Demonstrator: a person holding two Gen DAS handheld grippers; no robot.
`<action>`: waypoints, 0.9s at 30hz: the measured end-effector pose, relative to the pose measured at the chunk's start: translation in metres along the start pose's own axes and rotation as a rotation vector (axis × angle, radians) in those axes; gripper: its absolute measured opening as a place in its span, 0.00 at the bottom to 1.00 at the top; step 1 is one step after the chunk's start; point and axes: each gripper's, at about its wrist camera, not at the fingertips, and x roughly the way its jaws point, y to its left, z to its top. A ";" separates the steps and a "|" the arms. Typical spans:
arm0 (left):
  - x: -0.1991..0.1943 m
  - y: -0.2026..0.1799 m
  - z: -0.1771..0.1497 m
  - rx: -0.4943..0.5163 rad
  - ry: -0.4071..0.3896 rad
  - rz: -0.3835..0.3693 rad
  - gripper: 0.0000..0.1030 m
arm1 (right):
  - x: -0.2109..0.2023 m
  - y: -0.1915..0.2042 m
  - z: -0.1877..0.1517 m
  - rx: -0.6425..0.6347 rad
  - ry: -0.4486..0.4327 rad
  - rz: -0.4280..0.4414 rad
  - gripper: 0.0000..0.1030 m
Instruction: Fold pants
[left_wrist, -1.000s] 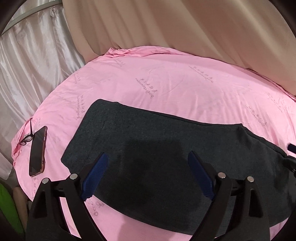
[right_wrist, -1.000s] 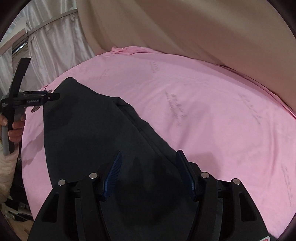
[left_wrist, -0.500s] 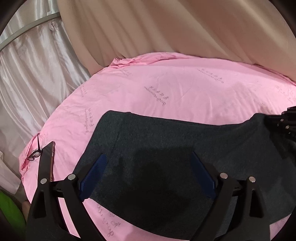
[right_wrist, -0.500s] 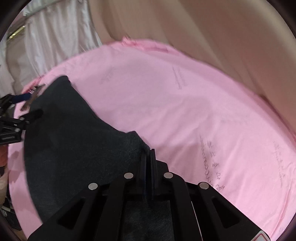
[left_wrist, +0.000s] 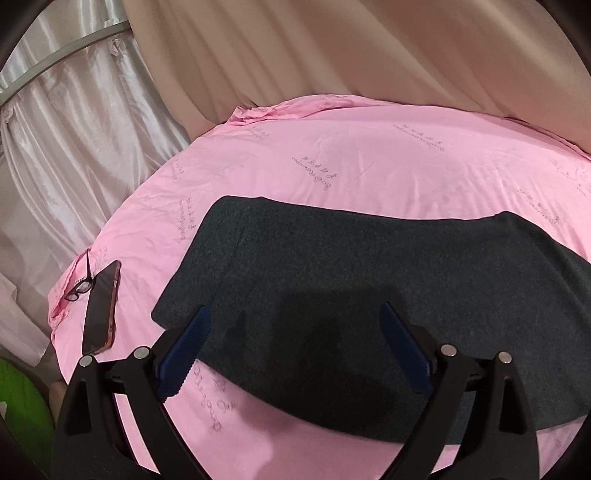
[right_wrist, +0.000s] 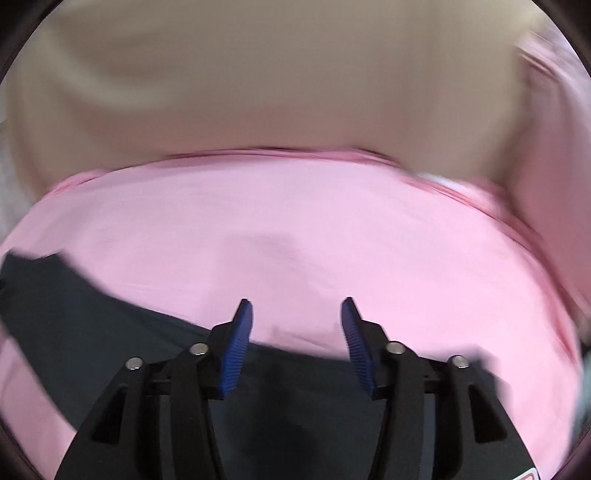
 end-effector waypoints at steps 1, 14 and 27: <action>-0.003 -0.005 0.000 0.002 0.001 0.001 0.88 | -0.001 -0.042 -0.010 0.064 0.031 -0.041 0.52; -0.048 -0.087 0.012 0.060 -0.023 -0.023 0.89 | 0.022 -0.076 -0.010 -0.027 0.028 0.037 0.05; -0.024 -0.057 0.014 -0.020 0.025 0.022 0.90 | 0.029 -0.116 -0.028 0.110 0.043 0.048 0.20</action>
